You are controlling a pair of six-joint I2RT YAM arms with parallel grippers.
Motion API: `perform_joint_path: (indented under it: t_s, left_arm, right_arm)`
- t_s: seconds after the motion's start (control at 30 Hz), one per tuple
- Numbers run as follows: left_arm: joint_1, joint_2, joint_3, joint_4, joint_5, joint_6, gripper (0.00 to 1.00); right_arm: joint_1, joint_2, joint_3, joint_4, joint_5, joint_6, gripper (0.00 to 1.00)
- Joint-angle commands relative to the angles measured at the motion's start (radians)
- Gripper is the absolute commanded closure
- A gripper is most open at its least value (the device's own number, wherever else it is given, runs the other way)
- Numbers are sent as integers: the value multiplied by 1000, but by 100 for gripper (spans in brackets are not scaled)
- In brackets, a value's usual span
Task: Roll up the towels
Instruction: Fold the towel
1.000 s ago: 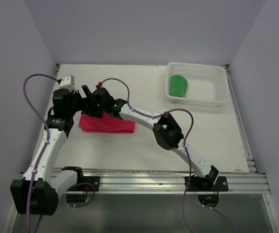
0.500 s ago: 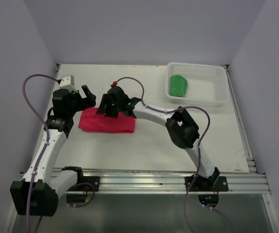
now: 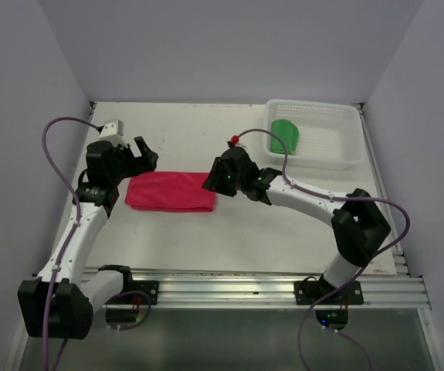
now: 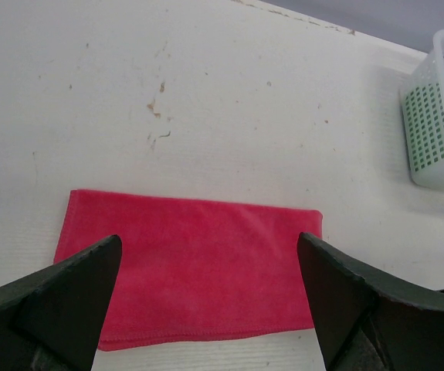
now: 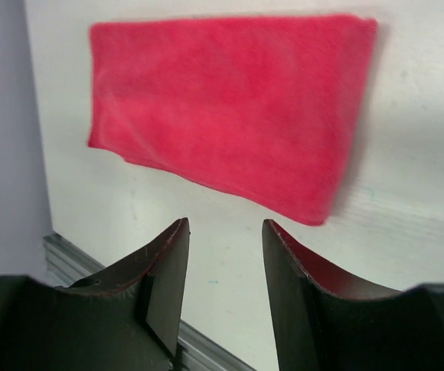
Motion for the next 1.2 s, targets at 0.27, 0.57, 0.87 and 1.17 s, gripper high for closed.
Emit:
perform_joint_path:
  t_s: [0.27, 0.57, 0.87, 1.17]
  left_arm:
    - [-13, 63, -1, 74, 116, 36, 0]
    - [-18, 80, -9, 74, 120, 42, 0]
    - [-21, 85, -4, 76, 124, 45, 0]
    - [-24, 74, -6, 71, 121, 51, 0]
  right_arm:
    - [-26, 37, -163, 84, 21, 78, 51]
    - [-43, 137, -157, 176, -16, 107, 50]
    - [-38, 200, -152, 245, -61, 162, 52]
    - [-9, 192, -226, 273, -56, 199, 80]
